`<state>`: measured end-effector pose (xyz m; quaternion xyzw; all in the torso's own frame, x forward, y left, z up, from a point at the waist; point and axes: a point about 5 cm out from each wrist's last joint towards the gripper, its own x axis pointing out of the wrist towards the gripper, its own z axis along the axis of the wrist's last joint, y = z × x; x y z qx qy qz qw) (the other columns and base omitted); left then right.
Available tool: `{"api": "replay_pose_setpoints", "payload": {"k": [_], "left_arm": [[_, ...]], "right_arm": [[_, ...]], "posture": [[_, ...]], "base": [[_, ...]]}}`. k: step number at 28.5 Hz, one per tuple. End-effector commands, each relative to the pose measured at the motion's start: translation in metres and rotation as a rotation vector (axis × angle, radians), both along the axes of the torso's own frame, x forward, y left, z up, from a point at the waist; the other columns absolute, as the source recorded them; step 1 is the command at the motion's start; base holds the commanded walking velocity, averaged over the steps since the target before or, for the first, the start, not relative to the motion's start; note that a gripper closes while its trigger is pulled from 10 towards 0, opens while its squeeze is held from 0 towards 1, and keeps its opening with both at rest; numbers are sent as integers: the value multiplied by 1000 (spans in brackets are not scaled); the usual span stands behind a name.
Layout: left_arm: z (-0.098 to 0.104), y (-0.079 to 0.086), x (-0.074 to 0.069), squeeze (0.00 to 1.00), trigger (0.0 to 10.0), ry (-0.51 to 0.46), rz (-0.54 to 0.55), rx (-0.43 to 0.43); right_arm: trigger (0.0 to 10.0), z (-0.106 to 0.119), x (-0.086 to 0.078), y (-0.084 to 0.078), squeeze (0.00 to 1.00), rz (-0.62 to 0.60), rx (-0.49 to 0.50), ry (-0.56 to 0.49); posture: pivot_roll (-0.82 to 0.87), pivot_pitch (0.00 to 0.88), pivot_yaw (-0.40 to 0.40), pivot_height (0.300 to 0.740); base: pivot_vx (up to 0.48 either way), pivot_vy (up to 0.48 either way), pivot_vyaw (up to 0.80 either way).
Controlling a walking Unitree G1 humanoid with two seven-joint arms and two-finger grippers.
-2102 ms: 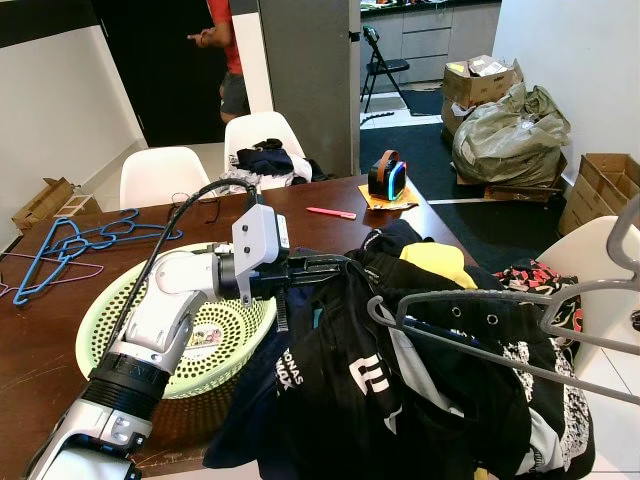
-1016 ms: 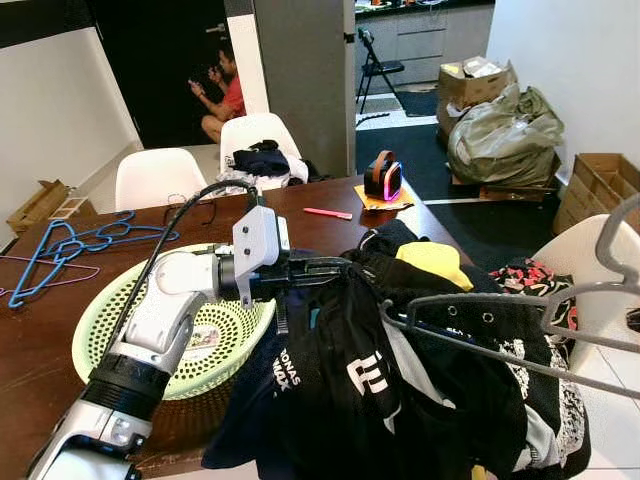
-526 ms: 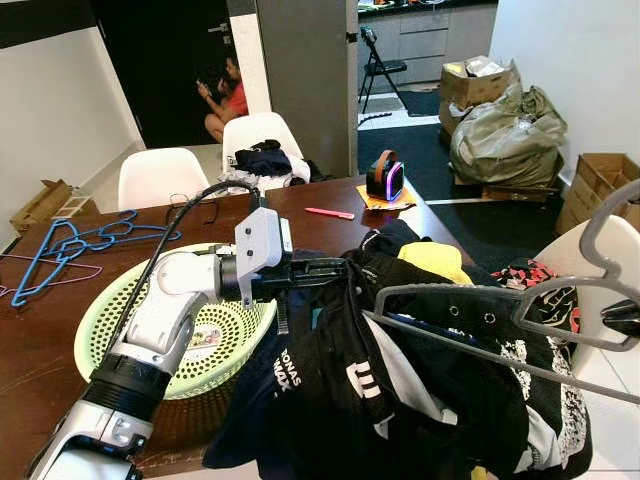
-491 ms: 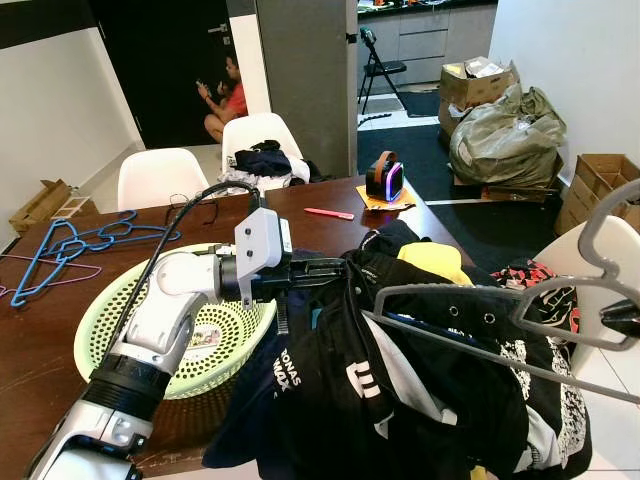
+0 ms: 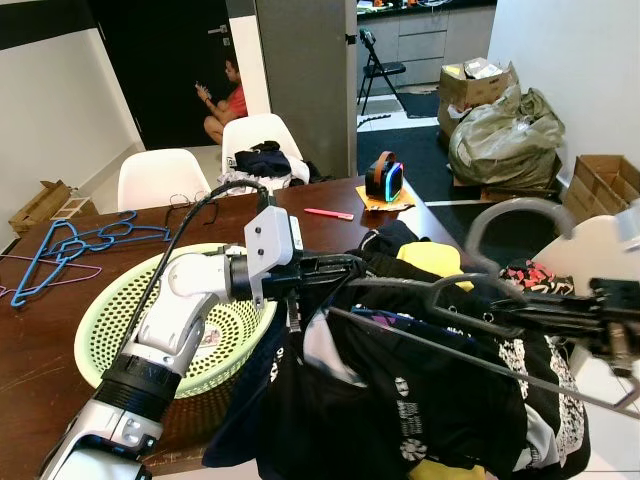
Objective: Hang hanger
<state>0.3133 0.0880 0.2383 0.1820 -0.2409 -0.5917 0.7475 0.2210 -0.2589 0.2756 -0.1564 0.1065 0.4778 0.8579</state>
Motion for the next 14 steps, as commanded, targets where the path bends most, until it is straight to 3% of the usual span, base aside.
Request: {"api": "replay_pose_setpoints", "payload": {"k": [1, 9, 10, 11, 12, 14], "left_arm": [[3, -2, -2, 0, 10000, -21, -14, 13], [5, 7, 3, 0, 10000, -38, 29, 24], [12, 11, 9, 0, 10000, -64, 72, 16], [12, 11, 9, 0, 10000, -64, 72, 16], [25, 16, 17, 0, 10000, -104, 138, -23], [25, 16, 17, 0, 10000, -104, 138, -23]], "right_arm": [[10000, -4, 1, 2, 0, -33, -21, 7], [10000, -9, -6, -7, 0, -75, -108, 47], [10000, -12, -16, 0, 0, 5, -116, 82], [10000, -12, -16, 0, 0, 5, -116, 82], [10000, -15, -27, 14, 0, 135, -70, 114], [10000, -15, -27, 14, 0, 135, -70, 114]], "posture": [[-150, 0, 72, 740], [-156, 0, 69, 740], [-158, 0, 69, 740], [-158, 0, 69, 740], [-156, 0, 68, 740], [-156, 0, 68, 740]], "base": [[0, 0, 0], [0, 0, 0], [0, 0, 0], [0, 0, 0], [0, 0, 0], [0, 0, 0]]}}
